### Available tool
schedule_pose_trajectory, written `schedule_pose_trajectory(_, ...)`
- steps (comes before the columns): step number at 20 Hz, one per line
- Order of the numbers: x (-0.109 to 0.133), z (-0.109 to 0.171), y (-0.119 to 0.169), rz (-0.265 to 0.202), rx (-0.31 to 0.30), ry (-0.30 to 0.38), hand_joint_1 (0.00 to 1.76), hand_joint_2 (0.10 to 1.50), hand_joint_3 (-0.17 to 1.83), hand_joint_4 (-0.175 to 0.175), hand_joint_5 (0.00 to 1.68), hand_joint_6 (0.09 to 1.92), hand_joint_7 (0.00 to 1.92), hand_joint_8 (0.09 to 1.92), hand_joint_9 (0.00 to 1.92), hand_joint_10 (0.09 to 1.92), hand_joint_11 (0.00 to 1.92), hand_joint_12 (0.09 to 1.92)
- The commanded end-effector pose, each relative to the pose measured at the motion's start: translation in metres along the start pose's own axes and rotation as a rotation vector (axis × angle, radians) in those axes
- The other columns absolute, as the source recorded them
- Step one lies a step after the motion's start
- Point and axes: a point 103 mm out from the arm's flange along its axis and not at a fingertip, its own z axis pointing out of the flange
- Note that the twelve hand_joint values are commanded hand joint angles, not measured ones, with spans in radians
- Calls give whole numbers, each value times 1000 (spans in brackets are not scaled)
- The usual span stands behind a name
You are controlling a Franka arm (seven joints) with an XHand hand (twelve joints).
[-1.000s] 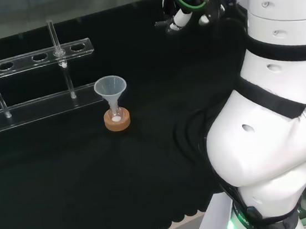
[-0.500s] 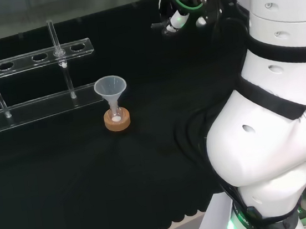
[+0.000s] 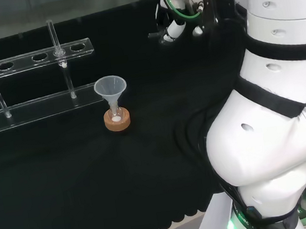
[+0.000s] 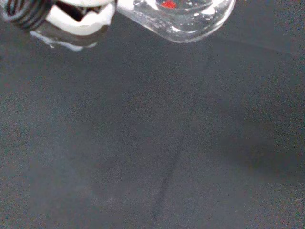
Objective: Put the weighing funnel back on the table.
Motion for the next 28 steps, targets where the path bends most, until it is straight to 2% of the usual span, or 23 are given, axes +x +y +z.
schedule_pose_trajectory(1,7,28,6,12,11,33,1107,742,485,175,1282,577,1632,87,1328,87,0,1570)
schedule_pose_trajectory(6,4,55,14,17,15,83,1106,744,483,175,1281,578,1632,87,1328,87,0,1571)
schedule_pose_trajectory(14,7,96,26,-2,48,119,1106,745,480,175,1280,579,1632,87,1329,87,0,1572)
schedule_pose_trajectory(18,13,109,30,-10,57,128,1106,746,478,175,1280,579,1632,87,1329,87,0,1572)
schedule_pose_trajectory(23,9,111,32,-7,57,133,1106,747,477,175,1280,579,1632,87,1329,87,0,1573)
schedule_pose_trajectory(28,17,135,39,11,48,141,1106,747,476,175,1280,579,1632,87,1329,87,0,1573)
